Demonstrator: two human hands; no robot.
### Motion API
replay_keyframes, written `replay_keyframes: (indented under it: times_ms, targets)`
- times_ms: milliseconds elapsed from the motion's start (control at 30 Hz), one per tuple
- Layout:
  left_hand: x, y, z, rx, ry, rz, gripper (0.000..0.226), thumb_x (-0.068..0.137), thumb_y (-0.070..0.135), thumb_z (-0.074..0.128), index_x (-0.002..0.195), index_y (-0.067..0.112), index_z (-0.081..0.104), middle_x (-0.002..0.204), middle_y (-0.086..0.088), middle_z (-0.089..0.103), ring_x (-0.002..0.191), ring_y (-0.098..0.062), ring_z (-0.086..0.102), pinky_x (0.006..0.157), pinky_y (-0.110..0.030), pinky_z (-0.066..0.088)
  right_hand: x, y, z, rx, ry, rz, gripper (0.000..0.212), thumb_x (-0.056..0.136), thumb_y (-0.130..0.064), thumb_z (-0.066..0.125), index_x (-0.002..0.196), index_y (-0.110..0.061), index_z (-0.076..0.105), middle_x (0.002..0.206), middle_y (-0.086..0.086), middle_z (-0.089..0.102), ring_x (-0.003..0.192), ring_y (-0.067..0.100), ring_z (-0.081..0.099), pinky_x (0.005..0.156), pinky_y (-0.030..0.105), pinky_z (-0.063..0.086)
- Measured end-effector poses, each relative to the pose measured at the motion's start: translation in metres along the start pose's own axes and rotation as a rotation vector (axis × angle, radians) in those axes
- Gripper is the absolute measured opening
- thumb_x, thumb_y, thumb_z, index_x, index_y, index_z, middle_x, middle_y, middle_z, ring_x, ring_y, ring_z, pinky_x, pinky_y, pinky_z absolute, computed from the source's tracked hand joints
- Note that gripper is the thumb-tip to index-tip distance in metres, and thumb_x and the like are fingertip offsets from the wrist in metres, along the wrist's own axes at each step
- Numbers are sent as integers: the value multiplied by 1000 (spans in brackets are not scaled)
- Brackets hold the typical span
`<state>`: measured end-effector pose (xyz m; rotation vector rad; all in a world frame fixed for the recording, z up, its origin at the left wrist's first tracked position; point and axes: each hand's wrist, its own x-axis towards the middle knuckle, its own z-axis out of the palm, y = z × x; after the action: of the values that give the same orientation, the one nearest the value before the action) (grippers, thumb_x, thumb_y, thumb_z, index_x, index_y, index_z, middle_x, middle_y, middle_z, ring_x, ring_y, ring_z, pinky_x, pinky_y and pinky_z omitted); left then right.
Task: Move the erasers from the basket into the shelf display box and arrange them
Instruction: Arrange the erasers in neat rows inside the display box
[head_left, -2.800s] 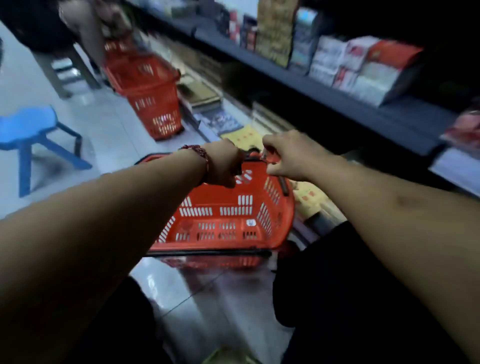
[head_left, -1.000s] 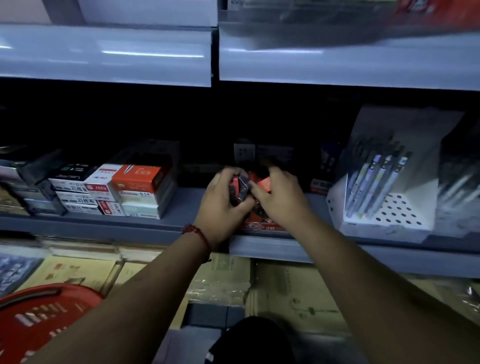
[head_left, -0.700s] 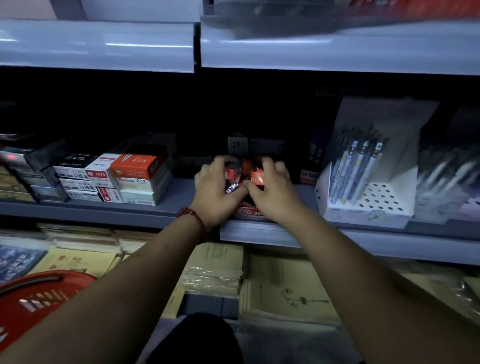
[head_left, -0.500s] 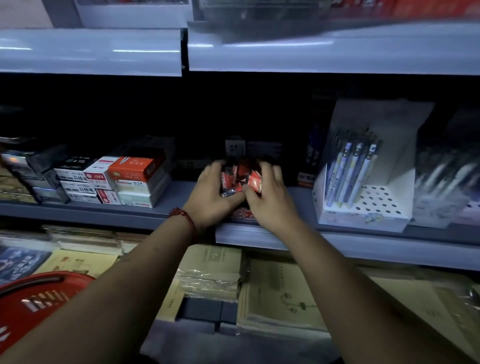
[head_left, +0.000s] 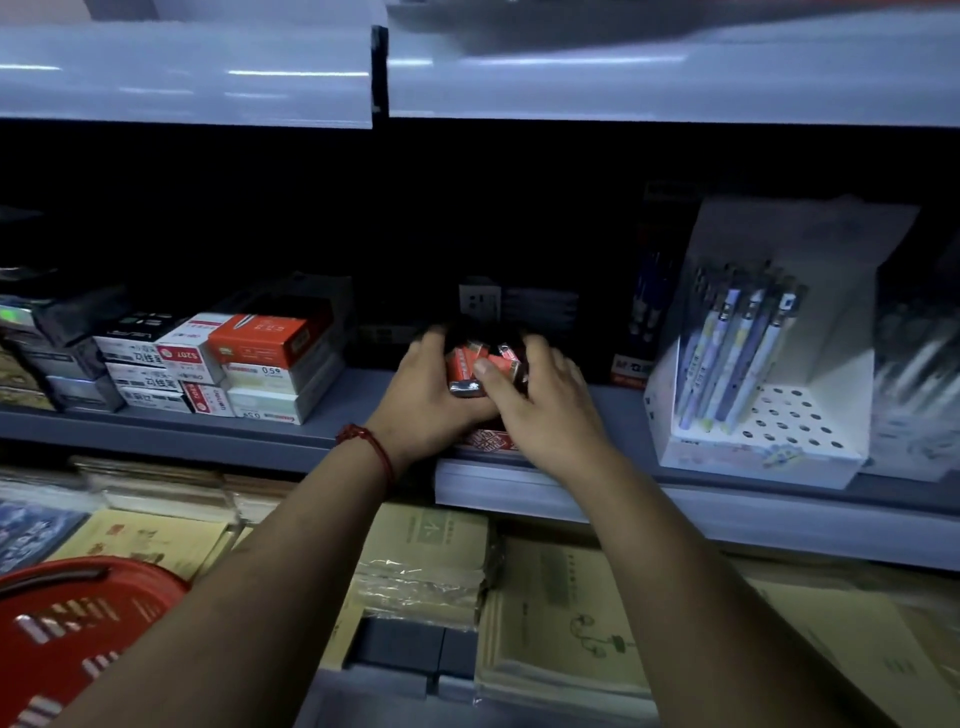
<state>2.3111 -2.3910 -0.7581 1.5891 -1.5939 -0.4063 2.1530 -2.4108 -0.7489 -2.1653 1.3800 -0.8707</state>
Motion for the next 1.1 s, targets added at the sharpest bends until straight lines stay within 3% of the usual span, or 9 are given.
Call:
replay_keyframes:
  times_ms: [67,167,300,400,567,733,867,1000,1100]
  targets:
    - [-1,-2,-2,-47,-53,-46,97,53,65,83,132,25,43,127,1,53,117,-17,57,100,-42,52,-2,2,-1,119,-19,70,82,89,-71,45,151,-23,23,154,3,32,143,23,28,115,43,29]
    - [-10,-6,-3,-124,-64,-50,113,48,66,86,140,26,34,134,3,45,124,-14,53,106,-40,48,-7,6,-3,229,-3,115,82,85,-68,55,150,-29,22,153,-2,30,140,20,34,109,38,37]
    - [-14,-10,-4,-202,-78,-24,117,48,66,90,144,36,30,140,1,50,128,-12,54,110,-40,45,-11,11,-7,251,15,111,81,85,-61,63,150,-33,24,154,-4,32,136,17,41,102,30,37]
    - [-15,-11,-5,-245,-111,-41,119,48,63,94,144,42,27,143,0,51,129,-13,55,111,-40,45,-12,14,-8,266,-31,89,84,85,-61,64,152,-36,20,156,-6,31,137,16,41,109,34,38]
    - [-20,0,-10,-364,-164,-74,109,67,16,92,149,23,21,124,13,61,108,6,64,89,-12,51,-15,15,-16,296,-110,89,86,88,-54,64,155,-38,12,155,-10,36,137,13,41,105,27,34]
    - [-20,7,-3,-450,-142,-121,99,76,5,85,150,18,20,120,7,62,102,-1,69,86,-21,56,-11,18,-20,274,-96,110,81,93,-48,62,155,-31,12,153,-7,40,134,14,43,103,29,36]
    - [-26,17,11,-416,-197,-121,116,74,20,88,158,23,8,137,5,54,119,-10,63,105,-36,51,-7,25,-26,277,-27,166,75,89,-54,64,148,-27,27,148,0,49,131,22,50,105,39,43]
    - [-32,27,11,-378,-32,-189,106,71,26,90,154,14,24,136,4,53,111,2,58,98,-19,51,-12,29,-34,267,-21,167,83,90,-52,64,154,-25,18,155,2,39,139,25,43,110,39,39]
    - [-33,27,-3,-397,-57,-263,100,69,26,90,149,13,32,135,0,59,114,-5,61,96,-22,51,-21,29,-40,219,-15,120,84,92,-50,63,156,-26,14,160,0,31,143,23,36,108,34,35]
